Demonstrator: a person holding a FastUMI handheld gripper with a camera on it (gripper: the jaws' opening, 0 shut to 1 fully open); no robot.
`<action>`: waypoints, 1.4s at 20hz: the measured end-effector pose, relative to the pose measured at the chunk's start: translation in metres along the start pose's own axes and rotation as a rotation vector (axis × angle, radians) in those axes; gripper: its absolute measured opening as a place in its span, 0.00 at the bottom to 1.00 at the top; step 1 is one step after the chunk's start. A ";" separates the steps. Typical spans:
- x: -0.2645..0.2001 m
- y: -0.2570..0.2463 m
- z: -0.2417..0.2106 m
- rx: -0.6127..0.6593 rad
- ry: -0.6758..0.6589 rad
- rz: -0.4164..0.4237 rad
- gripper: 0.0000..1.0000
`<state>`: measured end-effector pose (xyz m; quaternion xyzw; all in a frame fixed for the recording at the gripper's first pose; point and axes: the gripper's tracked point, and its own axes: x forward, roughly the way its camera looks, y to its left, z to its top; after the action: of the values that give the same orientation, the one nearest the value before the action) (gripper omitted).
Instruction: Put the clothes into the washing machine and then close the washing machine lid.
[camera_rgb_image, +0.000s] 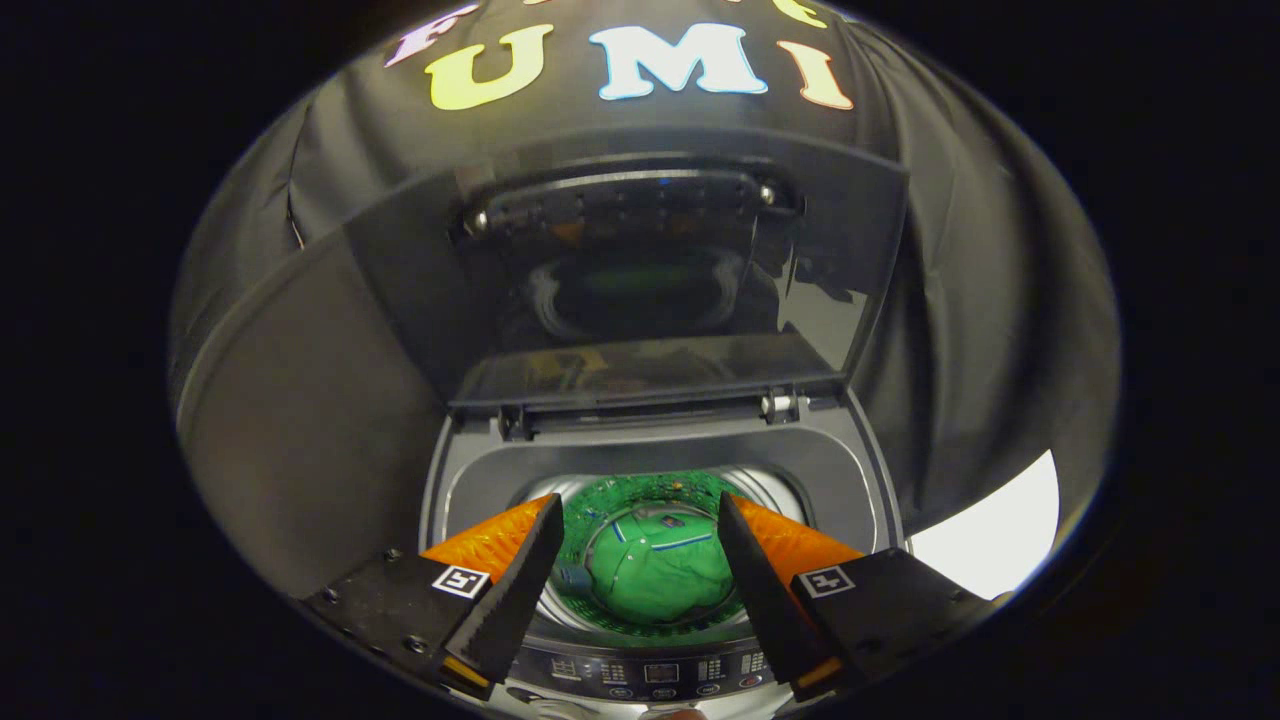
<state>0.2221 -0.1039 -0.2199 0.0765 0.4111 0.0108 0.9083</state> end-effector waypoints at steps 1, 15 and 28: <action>-0.005 -0.002 0.010 -0.013 -0.022 -0.006 0.96; -0.083 0.013 0.142 -0.069 -0.326 0.047 0.96; -0.054 0.017 0.211 -0.085 -0.255 0.071 0.96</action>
<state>0.3450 -0.1188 -0.0394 0.0534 0.2884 0.0506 0.9547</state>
